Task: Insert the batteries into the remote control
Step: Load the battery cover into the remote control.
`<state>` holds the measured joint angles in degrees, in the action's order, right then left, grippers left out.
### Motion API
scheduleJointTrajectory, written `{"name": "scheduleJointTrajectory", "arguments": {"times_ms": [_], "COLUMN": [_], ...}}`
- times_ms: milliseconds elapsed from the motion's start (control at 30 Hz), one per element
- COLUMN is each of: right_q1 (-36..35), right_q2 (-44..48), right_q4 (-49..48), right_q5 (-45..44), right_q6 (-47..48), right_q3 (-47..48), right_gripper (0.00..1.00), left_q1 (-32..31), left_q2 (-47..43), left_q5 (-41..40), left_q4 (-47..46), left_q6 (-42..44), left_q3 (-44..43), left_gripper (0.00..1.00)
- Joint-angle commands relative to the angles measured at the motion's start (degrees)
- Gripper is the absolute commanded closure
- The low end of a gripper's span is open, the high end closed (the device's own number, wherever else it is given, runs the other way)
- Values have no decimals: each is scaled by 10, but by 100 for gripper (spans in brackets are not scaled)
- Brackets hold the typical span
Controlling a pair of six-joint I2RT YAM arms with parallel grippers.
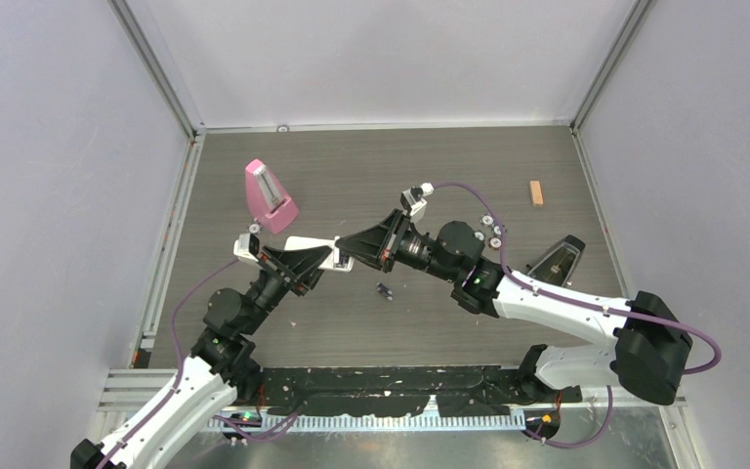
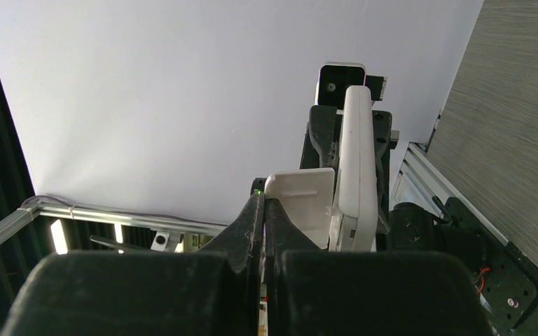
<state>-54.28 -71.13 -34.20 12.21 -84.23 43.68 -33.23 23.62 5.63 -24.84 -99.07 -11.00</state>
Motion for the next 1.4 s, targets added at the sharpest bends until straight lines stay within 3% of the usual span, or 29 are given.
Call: {"name": "scheduleJointTrajectory", "arguments": {"times_ms": [0, 267, 733, 933, 1367], "right_q1": [-2, -2, -2, -2, -5], "right_q2": [22, 47, 76, 76, 47], "right_q4": [9, 35, 87, 131, 277], "right_q5": [-17, -33, -50, -49, -22], "right_q6": [17, 16, 30, 39, 96], "right_q3": [-6, -26, -33, -15, 49], "right_gripper": [94, 79, 71, 63, 65], "left_q1": [3, 2, 2, 2, 2], "left_q2": [-4, -2, -3, -15, -13], "left_q5": [4, 2, -3, -3, 5], "left_q4": [-42, -41, -18, 52, 90], "left_q6": [-6, -5, -1, -1, 4], "left_q3": [-24, -24, -25, -42, -49], "left_gripper": [100, 100, 100, 100, 100]}}
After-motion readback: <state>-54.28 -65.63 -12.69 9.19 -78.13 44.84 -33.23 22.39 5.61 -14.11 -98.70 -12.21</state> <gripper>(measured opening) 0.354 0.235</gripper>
